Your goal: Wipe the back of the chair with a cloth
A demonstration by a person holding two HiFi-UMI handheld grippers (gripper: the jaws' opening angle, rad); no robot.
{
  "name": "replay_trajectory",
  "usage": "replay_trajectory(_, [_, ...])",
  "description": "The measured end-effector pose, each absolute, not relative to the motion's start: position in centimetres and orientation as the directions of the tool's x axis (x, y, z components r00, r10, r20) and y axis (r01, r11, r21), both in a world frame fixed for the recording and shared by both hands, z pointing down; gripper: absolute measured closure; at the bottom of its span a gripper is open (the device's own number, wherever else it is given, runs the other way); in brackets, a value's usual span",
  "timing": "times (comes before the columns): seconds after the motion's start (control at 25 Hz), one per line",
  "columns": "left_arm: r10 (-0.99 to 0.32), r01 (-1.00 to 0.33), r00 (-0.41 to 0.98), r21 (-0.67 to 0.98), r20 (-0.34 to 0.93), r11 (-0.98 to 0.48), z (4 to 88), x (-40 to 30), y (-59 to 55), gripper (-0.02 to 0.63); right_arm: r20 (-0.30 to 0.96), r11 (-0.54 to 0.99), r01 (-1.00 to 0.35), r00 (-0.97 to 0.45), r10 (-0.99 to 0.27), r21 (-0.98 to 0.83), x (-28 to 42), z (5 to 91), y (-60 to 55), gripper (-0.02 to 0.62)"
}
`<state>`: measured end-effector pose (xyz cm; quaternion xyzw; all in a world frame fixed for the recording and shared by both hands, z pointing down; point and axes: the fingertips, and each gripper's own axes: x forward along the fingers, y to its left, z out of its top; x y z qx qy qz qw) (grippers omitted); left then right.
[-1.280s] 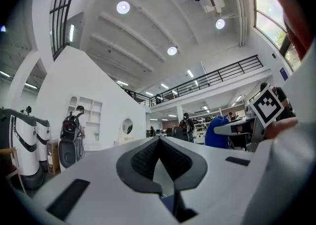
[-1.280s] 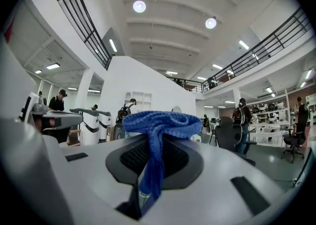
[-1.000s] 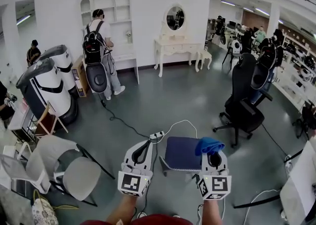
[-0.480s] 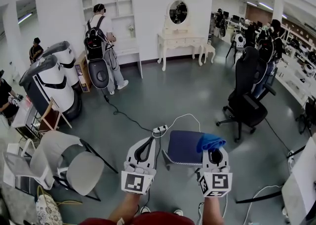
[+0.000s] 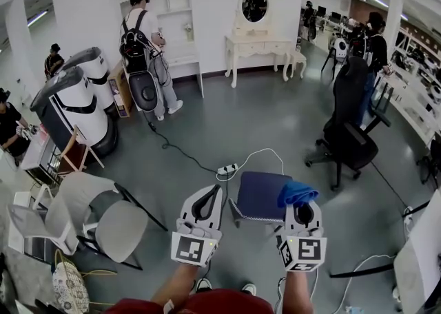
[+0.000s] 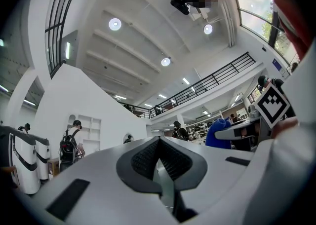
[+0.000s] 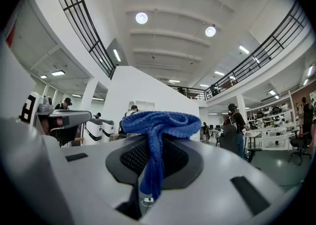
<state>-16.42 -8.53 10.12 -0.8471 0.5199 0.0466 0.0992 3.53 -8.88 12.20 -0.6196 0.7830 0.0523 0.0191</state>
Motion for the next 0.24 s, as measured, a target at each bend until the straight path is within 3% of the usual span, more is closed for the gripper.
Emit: replay_trajectory(0.24, [-0.866, -0.885, 0.465, -0.118, -0.184, -0.45, 10.49, -15.48, -8.05, 0.592, -0.092, 0.234, -0.971, -0.238, -0.967, 0.056, 3.88, 12.76, -8.51, 0.535])
